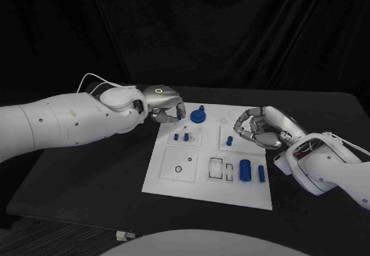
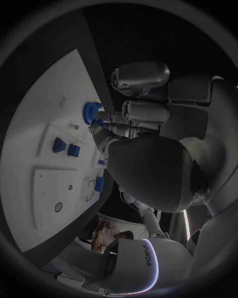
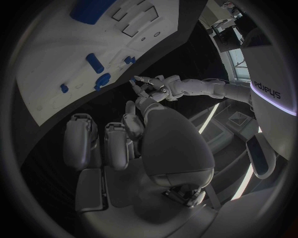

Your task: Assemble the parts on the task board

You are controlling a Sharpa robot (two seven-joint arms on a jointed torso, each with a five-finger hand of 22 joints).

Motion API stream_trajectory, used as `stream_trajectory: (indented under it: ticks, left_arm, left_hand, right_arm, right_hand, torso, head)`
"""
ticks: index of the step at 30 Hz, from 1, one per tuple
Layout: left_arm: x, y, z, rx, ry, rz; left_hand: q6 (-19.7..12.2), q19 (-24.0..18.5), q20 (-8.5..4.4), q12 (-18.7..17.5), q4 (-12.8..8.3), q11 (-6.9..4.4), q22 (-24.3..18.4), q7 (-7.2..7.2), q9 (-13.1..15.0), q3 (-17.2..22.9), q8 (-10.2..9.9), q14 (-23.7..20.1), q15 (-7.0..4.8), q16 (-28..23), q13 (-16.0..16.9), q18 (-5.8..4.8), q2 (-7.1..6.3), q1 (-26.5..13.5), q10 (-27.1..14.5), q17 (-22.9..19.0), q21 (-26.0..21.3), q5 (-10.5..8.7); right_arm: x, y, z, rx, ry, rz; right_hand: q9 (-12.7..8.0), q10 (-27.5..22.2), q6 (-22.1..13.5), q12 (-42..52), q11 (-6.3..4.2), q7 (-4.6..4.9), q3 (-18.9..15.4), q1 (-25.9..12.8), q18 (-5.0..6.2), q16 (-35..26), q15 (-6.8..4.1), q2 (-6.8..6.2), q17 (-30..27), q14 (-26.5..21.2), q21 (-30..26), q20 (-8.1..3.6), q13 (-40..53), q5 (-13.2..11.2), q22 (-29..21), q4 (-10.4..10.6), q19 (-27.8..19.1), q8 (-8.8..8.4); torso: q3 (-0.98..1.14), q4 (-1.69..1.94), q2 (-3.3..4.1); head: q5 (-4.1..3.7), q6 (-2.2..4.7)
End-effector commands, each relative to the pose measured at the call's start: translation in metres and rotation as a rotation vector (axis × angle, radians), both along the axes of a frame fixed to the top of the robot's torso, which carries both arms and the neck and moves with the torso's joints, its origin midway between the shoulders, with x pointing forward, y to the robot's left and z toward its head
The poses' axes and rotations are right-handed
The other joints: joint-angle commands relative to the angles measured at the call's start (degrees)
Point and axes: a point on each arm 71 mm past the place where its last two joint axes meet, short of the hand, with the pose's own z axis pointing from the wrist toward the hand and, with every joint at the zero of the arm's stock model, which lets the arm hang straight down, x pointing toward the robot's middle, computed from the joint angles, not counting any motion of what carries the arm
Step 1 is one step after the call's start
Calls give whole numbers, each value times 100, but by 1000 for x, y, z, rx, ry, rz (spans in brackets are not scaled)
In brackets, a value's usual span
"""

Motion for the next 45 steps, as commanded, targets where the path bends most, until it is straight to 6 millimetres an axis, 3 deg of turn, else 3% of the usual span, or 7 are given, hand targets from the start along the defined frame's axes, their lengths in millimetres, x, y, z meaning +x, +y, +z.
stream_trajectory:
  ticks: [1,23,45]
  left_arm:
    - [0,-3,-2,-1,1,-20]
    - [0,-14,-27,-5,16,-7]
    - [5,-25,-33,3,23,0]
  left_hand:
    - [15,-84,-18,26,-55,-101,1067,7,44,261,-24,37,-74,-65,37,-138,81,-92,199,49,-91,-43]
    - [-64,-118,-18,-25,-41,-97,1049,9,20,277,-89,-7,-73,-110,40,-125,98,-85,213,-65,-165,-27]
    - [-113,-124,-17,-50,-41,-98,1047,1,6,283,-127,-16,-70,-119,42,-124,95,-77,221,-78,-177,-19]
  right_arm:
    - [0,-1,-2,-9,9,-9]
    - [0,1,-3,-8,13,-5]
    - [0,2,-3,-6,21,-3]
  right_hand:
    - [-53,53,-13,-21,-17,13,33,153,76,32,-7,33,416,432,62,-6,-24,78,1179,-49,86,-117]
    - [-55,51,-11,-28,-16,14,38,163,77,28,-7,40,408,429,60,-5,-33,84,1178,-56,84,-118]
    - [-56,53,-7,-27,-15,15,41,170,77,28,-6,44,408,428,60,-4,-33,89,1178,-61,83,-117]
  torso:
    - [-1,3,2]
    - [1,-1,-1]
    - [1,0,3]
  head:
    - [-5,-1]
    - [-23,-1]
    - [-31,-1]
